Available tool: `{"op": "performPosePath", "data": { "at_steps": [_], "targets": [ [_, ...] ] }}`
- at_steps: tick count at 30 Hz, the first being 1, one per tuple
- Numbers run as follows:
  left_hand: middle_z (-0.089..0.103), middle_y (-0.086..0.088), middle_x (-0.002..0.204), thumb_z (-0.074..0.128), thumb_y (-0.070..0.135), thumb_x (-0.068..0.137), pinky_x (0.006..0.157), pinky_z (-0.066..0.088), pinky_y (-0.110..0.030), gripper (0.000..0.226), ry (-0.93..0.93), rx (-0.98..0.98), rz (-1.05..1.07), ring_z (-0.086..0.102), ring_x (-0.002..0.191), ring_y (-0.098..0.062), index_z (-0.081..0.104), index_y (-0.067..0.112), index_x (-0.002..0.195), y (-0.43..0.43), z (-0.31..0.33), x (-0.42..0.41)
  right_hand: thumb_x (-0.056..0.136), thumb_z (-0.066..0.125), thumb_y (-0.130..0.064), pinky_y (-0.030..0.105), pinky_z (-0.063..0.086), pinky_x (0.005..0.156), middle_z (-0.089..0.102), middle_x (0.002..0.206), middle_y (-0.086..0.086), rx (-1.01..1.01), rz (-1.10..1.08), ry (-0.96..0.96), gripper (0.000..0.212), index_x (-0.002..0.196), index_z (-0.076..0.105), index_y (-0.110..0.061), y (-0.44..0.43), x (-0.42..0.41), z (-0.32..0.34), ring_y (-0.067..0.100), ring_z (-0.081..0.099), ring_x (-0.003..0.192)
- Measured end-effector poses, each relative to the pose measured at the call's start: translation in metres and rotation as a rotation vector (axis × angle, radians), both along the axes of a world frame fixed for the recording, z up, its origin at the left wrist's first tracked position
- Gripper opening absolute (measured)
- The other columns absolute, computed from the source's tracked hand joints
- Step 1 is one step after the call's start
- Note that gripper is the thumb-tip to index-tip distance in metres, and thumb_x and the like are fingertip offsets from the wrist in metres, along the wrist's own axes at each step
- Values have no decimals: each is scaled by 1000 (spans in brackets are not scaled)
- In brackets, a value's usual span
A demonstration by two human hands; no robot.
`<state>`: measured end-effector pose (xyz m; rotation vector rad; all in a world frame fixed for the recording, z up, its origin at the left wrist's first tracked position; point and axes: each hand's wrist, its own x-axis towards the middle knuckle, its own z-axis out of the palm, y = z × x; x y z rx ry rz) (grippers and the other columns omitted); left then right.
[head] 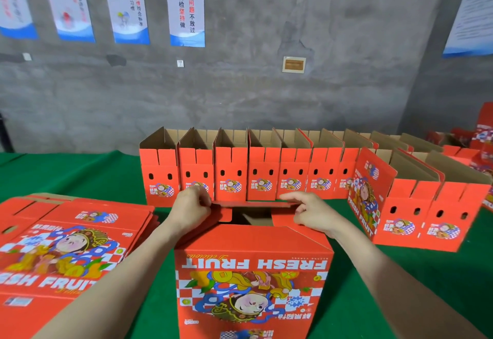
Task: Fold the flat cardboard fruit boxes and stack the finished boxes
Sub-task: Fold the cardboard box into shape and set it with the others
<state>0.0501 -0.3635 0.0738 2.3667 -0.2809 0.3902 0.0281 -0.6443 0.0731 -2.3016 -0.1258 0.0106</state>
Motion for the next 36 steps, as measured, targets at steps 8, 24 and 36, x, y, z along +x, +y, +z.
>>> {"op": "performPosePath", "data": {
  "at_steps": [8,24,36],
  "targets": [
    [43,-5,118,61,50,86,101,38,-35,40,283,133,-105,45,113,-23,60,27,119,-3,-4,6,92,60,-24,14,32,93,62,111,-19,-13,5,-170,18,104,74,-26,5,-9,-7,3,50,108],
    [41,-10,140,70,55,76,108,33,-48,81,267,477,-24,30,132,-33,38,24,143,-17,-7,15,84,69,-26,43,26,113,29,152,2,-425,14,23,76,148,29,-26,19,7,-5,24,23,141],
    [44,-9,137,69,54,77,106,36,-43,76,243,491,-16,36,129,-30,41,23,140,-18,-5,10,91,58,-37,49,19,115,23,155,-2,-577,10,-76,71,151,20,-29,18,1,-19,22,18,143]
  ]
}}
